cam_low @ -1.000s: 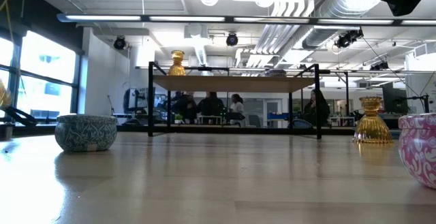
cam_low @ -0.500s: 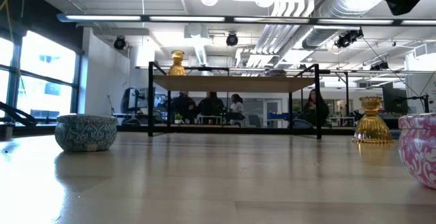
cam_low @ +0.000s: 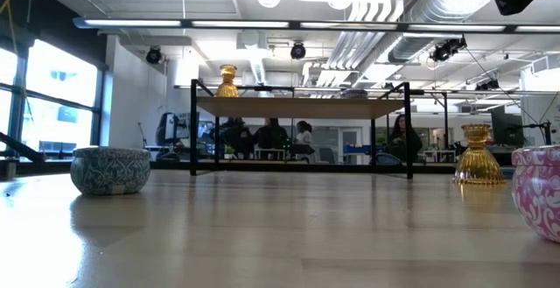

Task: Pick & Place candle stick holders
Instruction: Put the bottom orange candle holder on the shelf

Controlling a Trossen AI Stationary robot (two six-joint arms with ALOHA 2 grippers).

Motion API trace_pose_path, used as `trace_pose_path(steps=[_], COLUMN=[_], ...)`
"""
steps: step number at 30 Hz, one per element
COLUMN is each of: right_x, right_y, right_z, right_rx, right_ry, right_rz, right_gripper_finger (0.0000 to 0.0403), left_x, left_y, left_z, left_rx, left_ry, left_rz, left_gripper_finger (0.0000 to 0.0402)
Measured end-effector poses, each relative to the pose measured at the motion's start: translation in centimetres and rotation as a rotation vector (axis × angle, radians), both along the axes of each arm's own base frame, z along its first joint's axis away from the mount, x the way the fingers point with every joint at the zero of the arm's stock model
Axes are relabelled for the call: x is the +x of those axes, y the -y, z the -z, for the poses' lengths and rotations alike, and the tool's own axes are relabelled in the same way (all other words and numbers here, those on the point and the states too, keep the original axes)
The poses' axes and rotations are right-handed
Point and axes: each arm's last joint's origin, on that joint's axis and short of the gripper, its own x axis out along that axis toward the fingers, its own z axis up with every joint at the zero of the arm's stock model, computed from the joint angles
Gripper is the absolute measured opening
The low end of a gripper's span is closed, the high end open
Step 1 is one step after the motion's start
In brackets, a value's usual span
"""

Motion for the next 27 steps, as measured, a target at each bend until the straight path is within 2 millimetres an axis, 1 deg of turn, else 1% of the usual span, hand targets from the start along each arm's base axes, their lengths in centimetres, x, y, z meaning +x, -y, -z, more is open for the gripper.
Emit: trace_pose_path(steps=[3, 7, 13, 17, 22, 25, 27], right_x=[0.0, 0.0, 0.0, 0.0, 0.0, 0.0, 0.0], right_y=[0.0, -0.1, -0.1, 0.0, 0.0, 0.0, 0.1], right_z=[0.0, 0.0, 0.0, 0.1, 0.1, 0.1, 0.1], right_rx=[-0.001, -0.011, -0.026, -0.048, -0.089, -0.11, -0.127], right_ry=[0.0, -0.005, -0.008, -0.013, -0.018, -0.017, -0.019], right_rz=[-0.001, -0.019, -0.022, -0.025, -0.026, -0.005, 0.004], right_gripper_finger=[0.0378, 0.0378, 0.0378, 0.0378, 0.0378, 0.0378, 0.0378], left_x=[1.4, 2.9, 3.9, 4.1, 3.8, 4.4, 4.9], left_y=[-2.7, -6.8, -12.7, -16.3, -20.3, -22.5, -24.1], left_z=[-1.3, -2.8, -4.6, -4.8, -5.0, -4.7, -4.1], left_rx=[0.029, 0.026, -0.01, 0.001, -0.052, -0.075, -0.079], left_ry=[0.003, 0.009, 0.037, 0.045, 0.072, 0.086, 0.073], left_rz=[-0.012, -0.057, -0.111, -0.167, -0.232, -0.238, -0.256], left_gripper_finger=[0.0166, 0.0166, 0.0166, 0.0166, 0.0166, 0.0166, 0.0166])
